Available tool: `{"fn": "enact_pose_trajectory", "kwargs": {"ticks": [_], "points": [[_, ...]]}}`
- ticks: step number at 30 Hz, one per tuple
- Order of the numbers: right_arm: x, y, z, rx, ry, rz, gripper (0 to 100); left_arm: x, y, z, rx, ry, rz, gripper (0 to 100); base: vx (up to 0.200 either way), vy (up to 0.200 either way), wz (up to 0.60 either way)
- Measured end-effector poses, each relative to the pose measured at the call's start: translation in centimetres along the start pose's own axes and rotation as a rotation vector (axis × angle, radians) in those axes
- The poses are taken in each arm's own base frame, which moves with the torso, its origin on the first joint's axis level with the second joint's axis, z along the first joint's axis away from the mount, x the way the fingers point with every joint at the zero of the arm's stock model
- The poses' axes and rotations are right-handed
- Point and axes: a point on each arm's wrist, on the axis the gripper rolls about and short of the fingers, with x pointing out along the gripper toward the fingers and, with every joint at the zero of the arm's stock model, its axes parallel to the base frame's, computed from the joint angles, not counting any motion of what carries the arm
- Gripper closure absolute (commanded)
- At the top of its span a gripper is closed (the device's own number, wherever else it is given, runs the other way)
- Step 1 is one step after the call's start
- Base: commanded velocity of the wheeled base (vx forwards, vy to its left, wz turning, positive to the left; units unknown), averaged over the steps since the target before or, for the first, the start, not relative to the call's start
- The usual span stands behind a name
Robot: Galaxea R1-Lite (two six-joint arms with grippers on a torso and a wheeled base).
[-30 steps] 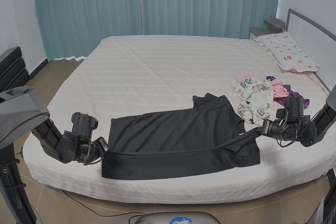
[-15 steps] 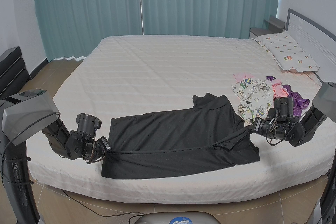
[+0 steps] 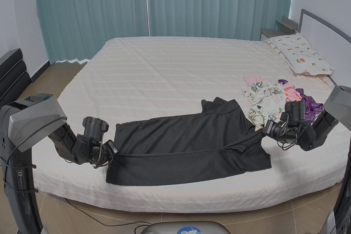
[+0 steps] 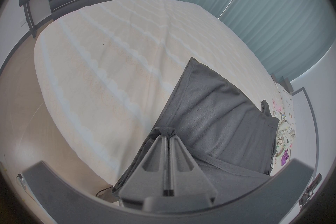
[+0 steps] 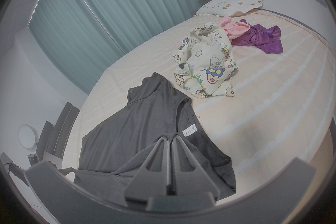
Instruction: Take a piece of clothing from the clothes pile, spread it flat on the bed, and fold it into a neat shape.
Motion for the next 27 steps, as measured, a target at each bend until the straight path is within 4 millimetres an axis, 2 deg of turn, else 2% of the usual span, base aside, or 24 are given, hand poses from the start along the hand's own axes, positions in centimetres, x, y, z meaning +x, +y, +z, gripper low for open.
{"fn": "enact_pose_trajectory", "kwargs": {"ticks": [9,10,11,12,20,27], "points": [[0.8,-0.4,-0.8,0.013,0.028,-0.006,100,0.9,-0.2,0.1,0.001,-0.002,-0.003,100,0.0,0.0,0.0],[1.0,-0.4,-0.9,0.021,0.028,-0.004,0,1.0,-0.3,0.1,0.001,-0.003,-0.005,100,0.0,0.0,0.0],[1.1,-0.4,-0.9,0.023,0.028,-0.004,0,1.1,-0.3,0.1,0.001,-0.004,-0.006,100,0.0,0.0,0.0],[1.3,-0.4,-1.0,0.026,0.028,-0.002,0,1.2,-0.4,0.1,0.001,-0.004,-0.006,0,0.0,0.0,0.0],[2.8,-0.7,-1.9,0.121,0.026,0.006,0,1.6,-0.6,0.2,-0.016,-0.007,-0.01,0,0.0,0.0,0.0],[2.8,-0.6,-1.9,0.229,0.027,-0.004,0,0.8,-0.2,0.4,-0.06,-0.004,-0.008,0,0.0,0.0,0.0]]}}
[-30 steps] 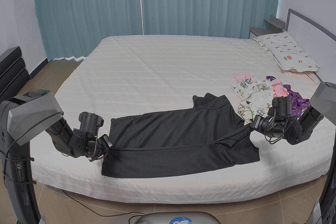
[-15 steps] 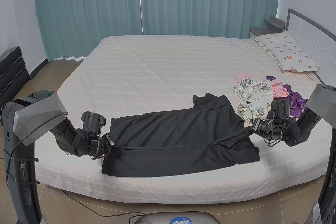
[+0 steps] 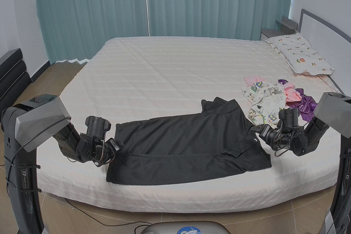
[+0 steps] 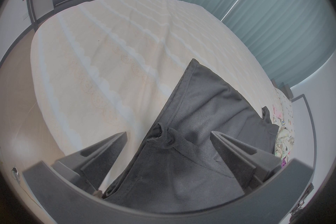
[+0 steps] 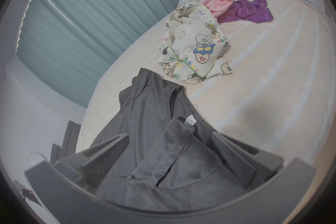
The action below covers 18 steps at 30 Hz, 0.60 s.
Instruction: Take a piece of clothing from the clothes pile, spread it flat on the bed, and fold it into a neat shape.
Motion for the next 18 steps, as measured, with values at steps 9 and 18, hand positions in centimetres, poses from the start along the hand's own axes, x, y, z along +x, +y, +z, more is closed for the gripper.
{"fn": "enact_pose_trajectory", "kwargs": {"ticks": [9,18], "points": [[-0.1,1.3,-1.4,0.156,0.047,-0.035,0,-4.2,0.9,0.3,-0.169,0.09,-0.088,0,0.0,0.0,0.0],[2.1,2.1,-3.3,0.147,0.046,-0.067,0,-6.2,0.8,0.5,-0.252,0.143,-0.16,0,0.0,0.0,0.0]]}}
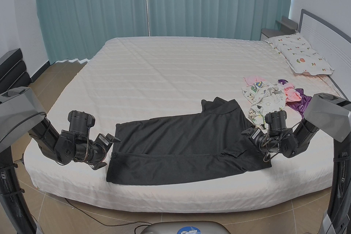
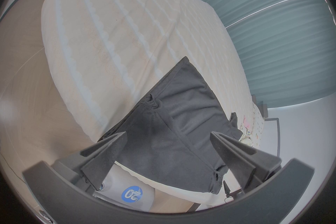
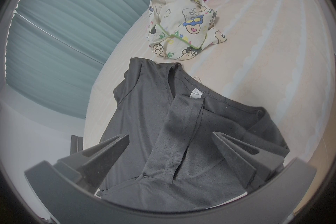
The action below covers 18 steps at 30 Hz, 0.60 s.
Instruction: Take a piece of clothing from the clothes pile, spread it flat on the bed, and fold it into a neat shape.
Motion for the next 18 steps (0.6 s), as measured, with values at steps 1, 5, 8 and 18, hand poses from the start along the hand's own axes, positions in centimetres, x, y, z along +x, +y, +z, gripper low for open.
{"fn": "enact_pose_trajectory", "kwargs": {"ticks": [1,5,8,18], "points": [[0.3,0.0,-0.2,-0.004,-0.005,-0.006,0,0.0,0.0,0.0,0.001,-0.001,-0.001,0,0.0,0.0,0.0],[1.1,0.2,-0.9,-0.017,-0.004,-0.017,0,0.0,-0.2,0.1,0.005,-0.014,-0.023,0,0.0,0.0,0.0],[1.5,0.1,-1.1,-0.018,-0.002,-0.02,0,0.1,-0.1,0.1,0.008,-0.015,-0.025,0,0.0,0.0,0.0],[2.3,0.0,-1.2,-0.02,-0.005,-0.018,100,0.4,0.1,0.0,0.007,-0.011,-0.017,0,0.0,0.0,0.0]]}}
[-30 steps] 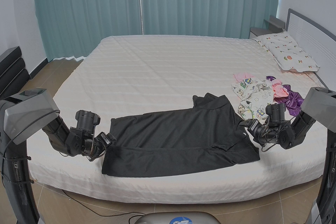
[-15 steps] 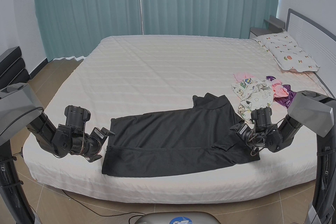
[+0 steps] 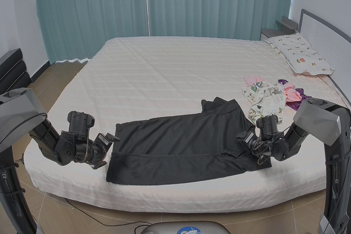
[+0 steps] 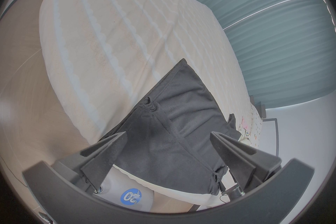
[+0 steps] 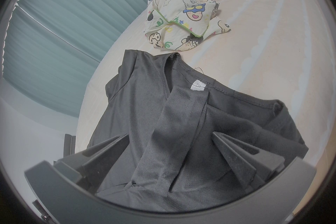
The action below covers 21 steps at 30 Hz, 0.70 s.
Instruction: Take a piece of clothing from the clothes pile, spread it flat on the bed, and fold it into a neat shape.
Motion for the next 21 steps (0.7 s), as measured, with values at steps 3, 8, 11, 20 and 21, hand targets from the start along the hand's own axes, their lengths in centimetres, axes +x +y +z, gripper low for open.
{"fn": "enact_pose_trajectory", "kwargs": {"ticks": [3,8,11,20,21], "points": [[0.1,0.0,0.0,0.0,-0.001,-0.002,100,0.0,0.0,0.0,0.0,0.001,0.001,0,0.0,0.0,0.0],[-0.1,-0.1,-0.1,-0.003,-0.025,-0.029,100,0.0,0.1,0.0,-0.003,0.0,0.002,0,0.0,0.0,0.0],[-0.4,-0.1,0.0,-0.005,-0.035,-0.039,100,0.0,0.1,0.1,-0.004,-0.001,0.003,0,0.0,0.0,0.0],[-2.4,0.5,0.2,-0.01,-0.037,-0.029,100,0.0,0.2,0.0,-0.005,0.0,0.005,0,0.0,0.0,0.0],[-2.7,0.7,0.2,-0.012,-0.036,-0.028,100,0.0,0.2,0.0,-0.005,0.0,0.006,0,0.0,0.0,0.0]]}}
